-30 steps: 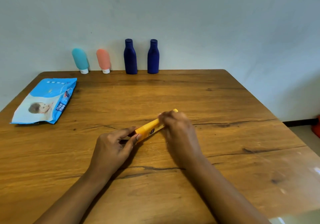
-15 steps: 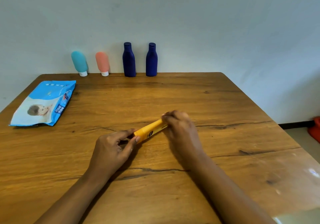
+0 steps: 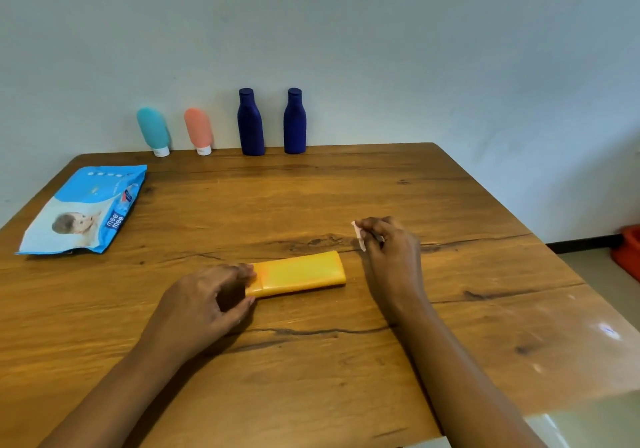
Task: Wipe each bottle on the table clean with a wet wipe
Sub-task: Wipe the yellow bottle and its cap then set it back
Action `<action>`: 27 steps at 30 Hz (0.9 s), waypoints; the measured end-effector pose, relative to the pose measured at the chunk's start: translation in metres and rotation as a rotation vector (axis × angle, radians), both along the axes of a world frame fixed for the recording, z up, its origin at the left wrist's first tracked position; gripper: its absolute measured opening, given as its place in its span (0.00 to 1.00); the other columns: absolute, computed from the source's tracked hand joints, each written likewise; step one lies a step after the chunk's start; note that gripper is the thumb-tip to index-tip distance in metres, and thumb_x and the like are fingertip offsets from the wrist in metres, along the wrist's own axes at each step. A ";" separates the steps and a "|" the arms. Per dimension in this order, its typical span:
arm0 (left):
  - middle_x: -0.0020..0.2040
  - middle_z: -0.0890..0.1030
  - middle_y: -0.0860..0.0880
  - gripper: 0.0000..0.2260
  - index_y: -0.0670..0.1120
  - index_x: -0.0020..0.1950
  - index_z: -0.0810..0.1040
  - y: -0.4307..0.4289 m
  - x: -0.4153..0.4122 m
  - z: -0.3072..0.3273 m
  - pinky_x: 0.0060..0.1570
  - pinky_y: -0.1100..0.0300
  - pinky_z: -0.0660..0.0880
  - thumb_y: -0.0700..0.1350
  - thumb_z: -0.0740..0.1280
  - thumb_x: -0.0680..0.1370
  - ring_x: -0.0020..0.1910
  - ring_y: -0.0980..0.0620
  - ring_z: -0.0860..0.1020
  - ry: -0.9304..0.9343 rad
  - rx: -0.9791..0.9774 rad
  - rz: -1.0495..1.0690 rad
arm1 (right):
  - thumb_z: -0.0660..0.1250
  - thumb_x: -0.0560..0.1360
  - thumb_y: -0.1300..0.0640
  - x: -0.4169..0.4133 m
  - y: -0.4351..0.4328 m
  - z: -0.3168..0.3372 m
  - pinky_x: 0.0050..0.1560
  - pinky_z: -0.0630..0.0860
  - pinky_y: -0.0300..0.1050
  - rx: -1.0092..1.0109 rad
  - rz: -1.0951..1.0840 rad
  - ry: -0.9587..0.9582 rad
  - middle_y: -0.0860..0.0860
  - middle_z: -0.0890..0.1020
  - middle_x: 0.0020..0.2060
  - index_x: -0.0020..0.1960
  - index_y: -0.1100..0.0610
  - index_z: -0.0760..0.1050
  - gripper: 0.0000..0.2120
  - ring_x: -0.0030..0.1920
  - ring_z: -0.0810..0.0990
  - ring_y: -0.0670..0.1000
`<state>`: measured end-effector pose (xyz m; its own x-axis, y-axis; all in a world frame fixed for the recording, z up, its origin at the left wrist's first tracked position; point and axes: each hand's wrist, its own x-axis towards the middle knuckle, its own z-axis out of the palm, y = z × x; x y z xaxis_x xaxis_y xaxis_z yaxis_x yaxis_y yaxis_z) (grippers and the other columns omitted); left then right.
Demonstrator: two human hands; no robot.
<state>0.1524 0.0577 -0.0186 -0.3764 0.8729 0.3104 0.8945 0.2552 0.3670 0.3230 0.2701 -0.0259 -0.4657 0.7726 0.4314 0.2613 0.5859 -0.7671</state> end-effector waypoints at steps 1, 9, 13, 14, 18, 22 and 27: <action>0.54 0.82 0.54 0.24 0.52 0.57 0.80 0.001 0.001 0.000 0.47 0.68 0.70 0.63 0.59 0.68 0.51 0.61 0.74 0.012 -0.015 0.009 | 0.66 0.75 0.64 0.001 -0.001 -0.001 0.49 0.79 0.42 -0.005 0.007 -0.003 0.45 0.79 0.48 0.56 0.55 0.79 0.12 0.48 0.78 0.41; 0.73 0.63 0.54 0.36 0.57 0.74 0.57 0.066 0.027 0.032 0.69 0.56 0.59 0.65 0.66 0.70 0.71 0.53 0.60 0.076 -0.399 -0.075 | 0.66 0.75 0.63 0.008 -0.005 -0.004 0.52 0.76 0.38 -0.036 0.010 0.056 0.47 0.81 0.50 0.54 0.54 0.80 0.10 0.50 0.78 0.41; 0.73 0.64 0.53 0.39 0.56 0.74 0.57 0.098 0.030 0.030 0.70 0.51 0.58 0.69 0.65 0.68 0.70 0.51 0.62 0.128 -0.564 -0.109 | 0.66 0.75 0.63 0.010 -0.004 -0.004 0.52 0.75 0.35 -0.059 0.002 0.069 0.46 0.80 0.50 0.54 0.53 0.80 0.11 0.51 0.77 0.39; 0.72 0.65 0.53 0.39 0.55 0.74 0.58 0.103 0.032 0.028 0.69 0.52 0.59 0.69 0.65 0.68 0.70 0.51 0.63 0.146 -0.570 -0.115 | 0.66 0.75 0.63 0.011 -0.004 -0.004 0.51 0.74 0.32 -0.078 0.002 0.076 0.46 0.80 0.50 0.54 0.53 0.80 0.10 0.51 0.77 0.38; 0.67 0.70 0.54 0.35 0.54 0.71 0.65 0.114 0.041 0.025 0.61 0.56 0.68 0.64 0.70 0.67 0.64 0.53 0.69 0.047 -0.441 -0.117 | 0.65 0.76 0.61 0.013 -0.003 0.001 0.47 0.73 0.30 -0.236 0.009 0.158 0.45 0.80 0.50 0.54 0.51 0.79 0.10 0.51 0.77 0.37; 0.62 0.73 0.59 0.32 0.58 0.66 0.71 0.099 0.041 0.038 0.60 0.60 0.69 0.55 0.77 0.64 0.59 0.60 0.71 -0.392 -0.051 -0.115 | 0.66 0.75 0.63 0.020 -0.007 0.029 0.48 0.74 0.32 -0.324 0.136 0.335 0.45 0.82 0.50 0.54 0.51 0.79 0.11 0.52 0.78 0.40; 0.58 0.77 0.62 0.32 0.61 0.62 0.73 0.080 0.045 0.042 0.59 0.66 0.72 0.59 0.77 0.59 0.60 0.62 0.74 -0.572 0.276 -0.194 | 0.67 0.74 0.64 0.021 -0.025 0.085 0.49 0.76 0.35 0.019 0.292 0.204 0.47 0.81 0.50 0.55 0.52 0.78 0.13 0.52 0.79 0.42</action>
